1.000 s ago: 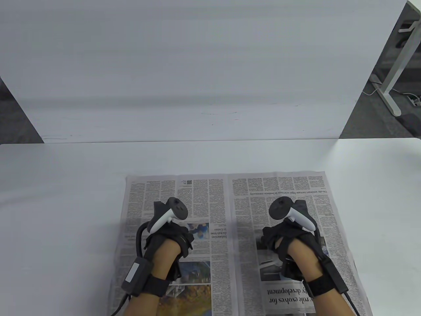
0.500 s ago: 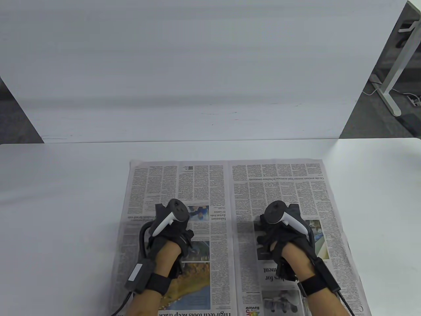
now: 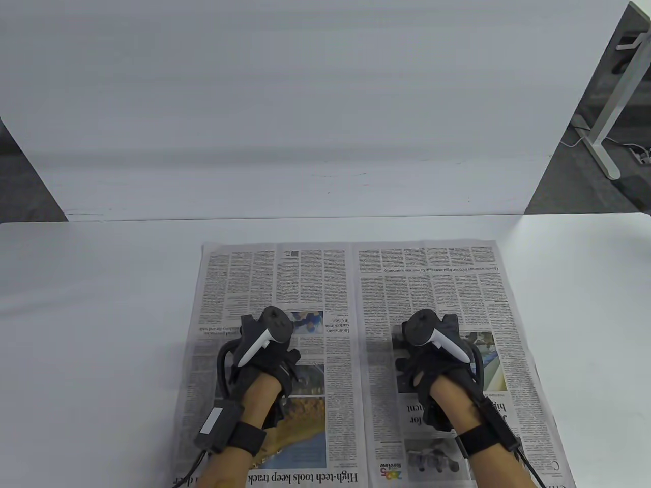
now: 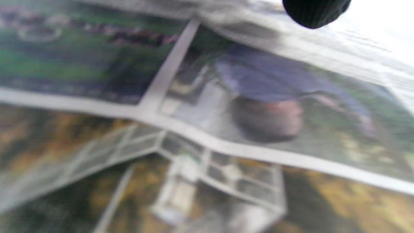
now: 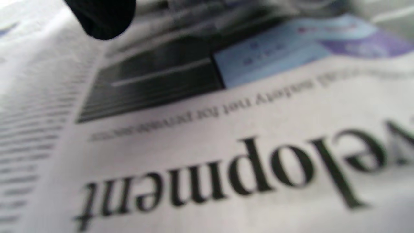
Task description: Unfold folded newspaper and lay flat
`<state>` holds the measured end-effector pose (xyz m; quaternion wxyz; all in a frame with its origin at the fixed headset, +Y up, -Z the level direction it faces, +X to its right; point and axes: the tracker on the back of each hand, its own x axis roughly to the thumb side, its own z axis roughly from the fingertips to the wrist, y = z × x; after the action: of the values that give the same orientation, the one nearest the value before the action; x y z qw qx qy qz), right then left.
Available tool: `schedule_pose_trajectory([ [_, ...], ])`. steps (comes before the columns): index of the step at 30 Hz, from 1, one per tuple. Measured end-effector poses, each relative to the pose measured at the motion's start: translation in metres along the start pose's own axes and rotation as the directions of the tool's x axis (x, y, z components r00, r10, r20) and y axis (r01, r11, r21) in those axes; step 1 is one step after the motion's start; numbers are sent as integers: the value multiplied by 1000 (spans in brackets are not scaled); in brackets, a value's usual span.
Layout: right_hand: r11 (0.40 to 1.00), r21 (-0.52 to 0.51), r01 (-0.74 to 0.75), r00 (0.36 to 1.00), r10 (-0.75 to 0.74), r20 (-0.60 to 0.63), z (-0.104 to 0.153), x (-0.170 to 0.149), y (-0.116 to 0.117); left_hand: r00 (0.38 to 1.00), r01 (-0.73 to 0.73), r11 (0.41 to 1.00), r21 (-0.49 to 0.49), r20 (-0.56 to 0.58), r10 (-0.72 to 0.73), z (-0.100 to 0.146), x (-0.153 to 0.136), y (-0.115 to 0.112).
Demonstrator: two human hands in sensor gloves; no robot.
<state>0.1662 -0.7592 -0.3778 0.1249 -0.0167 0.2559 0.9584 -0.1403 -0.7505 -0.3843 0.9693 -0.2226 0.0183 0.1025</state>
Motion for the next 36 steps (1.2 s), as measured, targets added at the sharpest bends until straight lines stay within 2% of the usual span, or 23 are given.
schedule_pose_trajectory([
  [5,1000,1,-28,997,28,77,14,27,6,992,26,1000,4,125,-27,19,40,-4],
  [9,997,7,-75,989,74,131,17,46,24,979,81,996,-33,189,-74,25,63,-23],
  [12,994,22,-110,984,106,145,16,53,35,974,114,991,-74,207,-97,21,70,-39],
  [15,993,52,-110,984,101,150,14,54,42,974,155,977,-146,189,-127,18,69,-52],
  [18,992,70,-102,986,92,140,12,52,42,976,154,976,-155,176,-126,18,67,-53],
  [20,993,75,-96,988,86,131,12,51,42,981,131,969,-208,168,-96,16,66,-53],
  [28,996,46,-74,993,69,97,11,43,43,989,100,975,-200,124,-76,14,54,-50],
  [36,1000,-3,-21,999,21,36,4,24,36,999,20,986,-166,33,-15,5,25,-40],
])
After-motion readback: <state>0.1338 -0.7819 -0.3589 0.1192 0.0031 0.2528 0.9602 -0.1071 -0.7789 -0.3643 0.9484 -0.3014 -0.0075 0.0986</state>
